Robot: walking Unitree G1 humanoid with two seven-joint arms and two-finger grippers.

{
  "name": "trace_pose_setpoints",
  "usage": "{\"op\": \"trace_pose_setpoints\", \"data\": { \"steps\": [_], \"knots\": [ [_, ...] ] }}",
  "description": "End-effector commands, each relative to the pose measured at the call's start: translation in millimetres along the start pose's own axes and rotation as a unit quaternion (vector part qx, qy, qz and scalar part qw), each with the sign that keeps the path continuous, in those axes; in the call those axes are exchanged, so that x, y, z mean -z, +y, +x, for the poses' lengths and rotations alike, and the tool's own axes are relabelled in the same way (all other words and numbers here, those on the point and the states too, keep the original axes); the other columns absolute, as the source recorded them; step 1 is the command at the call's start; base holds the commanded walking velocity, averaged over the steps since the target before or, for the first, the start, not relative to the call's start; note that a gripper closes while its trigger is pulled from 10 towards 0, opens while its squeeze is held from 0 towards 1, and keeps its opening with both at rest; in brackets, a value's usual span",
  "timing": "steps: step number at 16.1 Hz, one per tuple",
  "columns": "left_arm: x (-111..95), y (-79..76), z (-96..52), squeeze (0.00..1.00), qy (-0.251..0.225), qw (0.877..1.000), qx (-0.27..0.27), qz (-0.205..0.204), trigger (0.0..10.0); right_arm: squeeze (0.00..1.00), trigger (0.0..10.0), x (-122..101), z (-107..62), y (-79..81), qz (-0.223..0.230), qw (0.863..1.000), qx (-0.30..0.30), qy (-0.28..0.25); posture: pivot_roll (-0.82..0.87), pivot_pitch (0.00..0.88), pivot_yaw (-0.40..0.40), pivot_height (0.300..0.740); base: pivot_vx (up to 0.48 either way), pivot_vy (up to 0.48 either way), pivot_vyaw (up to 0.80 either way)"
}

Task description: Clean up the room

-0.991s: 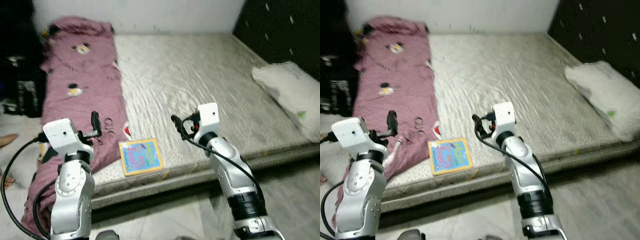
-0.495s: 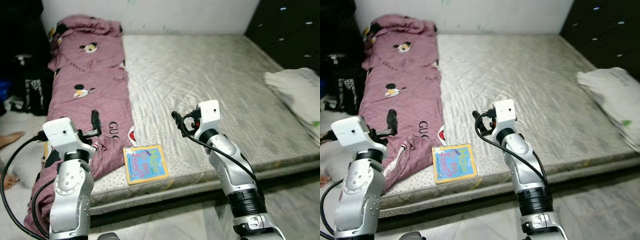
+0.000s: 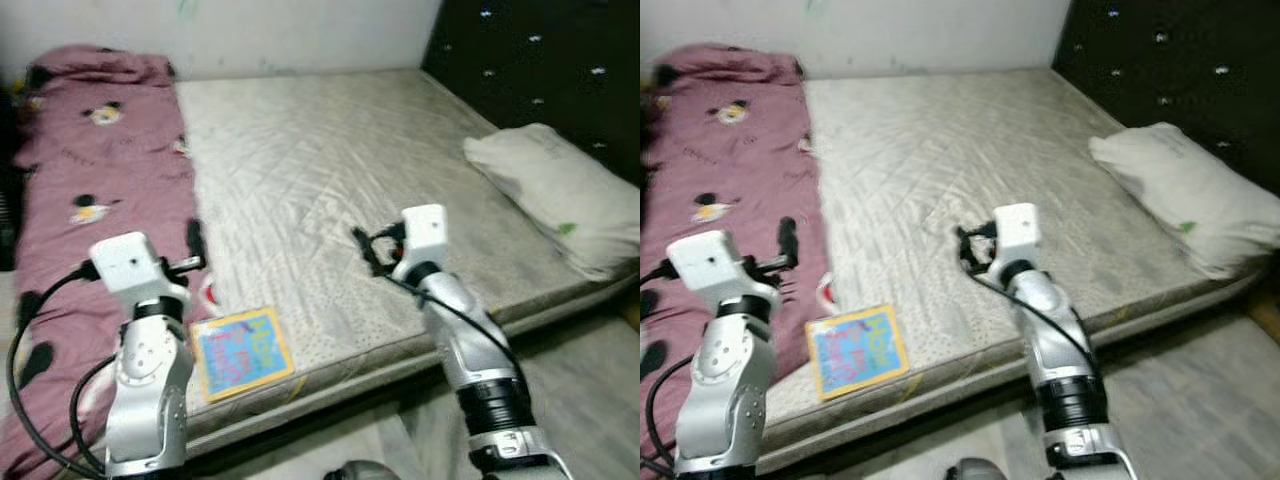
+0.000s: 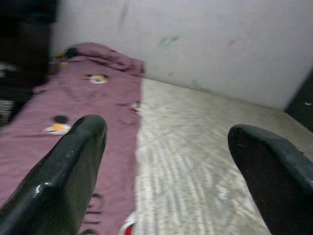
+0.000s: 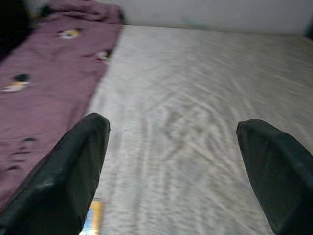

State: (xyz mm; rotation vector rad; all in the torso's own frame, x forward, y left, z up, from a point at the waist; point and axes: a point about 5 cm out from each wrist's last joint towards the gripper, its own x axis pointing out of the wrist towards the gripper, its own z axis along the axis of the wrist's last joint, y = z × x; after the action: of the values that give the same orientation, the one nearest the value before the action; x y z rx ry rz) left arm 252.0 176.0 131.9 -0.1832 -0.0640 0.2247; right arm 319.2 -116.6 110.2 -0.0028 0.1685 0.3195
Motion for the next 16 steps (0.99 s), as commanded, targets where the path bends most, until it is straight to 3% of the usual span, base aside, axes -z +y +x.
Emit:
{"op": "trace_pose_setpoints", "data": {
  "steps": [1, 8, 11, 12, 14, 16],
  "knots": [
    [0.0, -0.4, -0.7, 0.00, 0.002, 1.000, -0.005, 0.002, 10.0, 0.00, 10.0, -4.5, 0.2, -3.8, -0.005, 1.000, 0.002, -0.006, -0.04, 0.000, -0.083, 0.740, 0.000, 0.000, 0.00],
    [-0.8, -0.4, -0.9, 0.00, -0.005, 1.000, -0.003, 0.000, 10.0, 0.00, 10.0, -2.2, 1.7, -3.2, -0.007, 1.000, -0.001, 0.003, -0.04, 0.000, -0.088, 0.740, 0.000, 0.479, -0.07],
    [3.4, 5.0, 0.4, 0.00, 0.007, 0.999, -0.014, 0.051, 10.0, 0.00, 10.0, -3.2, 1.5, -2.4, -0.006, 1.000, -0.002, 0.000, -0.03, 0.000, -0.090, 0.740, 0.000, 0.000, 0.00],
    [2.0, 11.8, 3.0, 0.00, 0.009, 0.994, -0.039, 0.101, 10.0, 0.00, 10.0, -4.1, 1.6, -2.7, -0.002, 1.000, 0.001, -0.002, -0.03, 0.000, -0.090, 0.740, 0.000, 0.000, 0.00],
    [-3.7, 15.8, 2.5, 0.00, -0.020, 0.993, 0.016, 0.115, 10.0, 0.00, 10.0, -4.4, 1.8, -3.4, 0.003, 1.000, 0.005, -0.002, -0.03, 0.005, -0.089, 0.740, 0.000, 0.000, 0.00],
    [0.1, 27.3, 0.7, 0.00, -0.015, 0.992, -0.004, 0.122, 10.0, 0.00, 10.0, -3.5, 0.8, -3.9, 0.010, 1.000, 0.010, -0.002, -0.03, 0.008, -0.086, 0.740, 0.000, 0.000, 0.00]
  ]
}}
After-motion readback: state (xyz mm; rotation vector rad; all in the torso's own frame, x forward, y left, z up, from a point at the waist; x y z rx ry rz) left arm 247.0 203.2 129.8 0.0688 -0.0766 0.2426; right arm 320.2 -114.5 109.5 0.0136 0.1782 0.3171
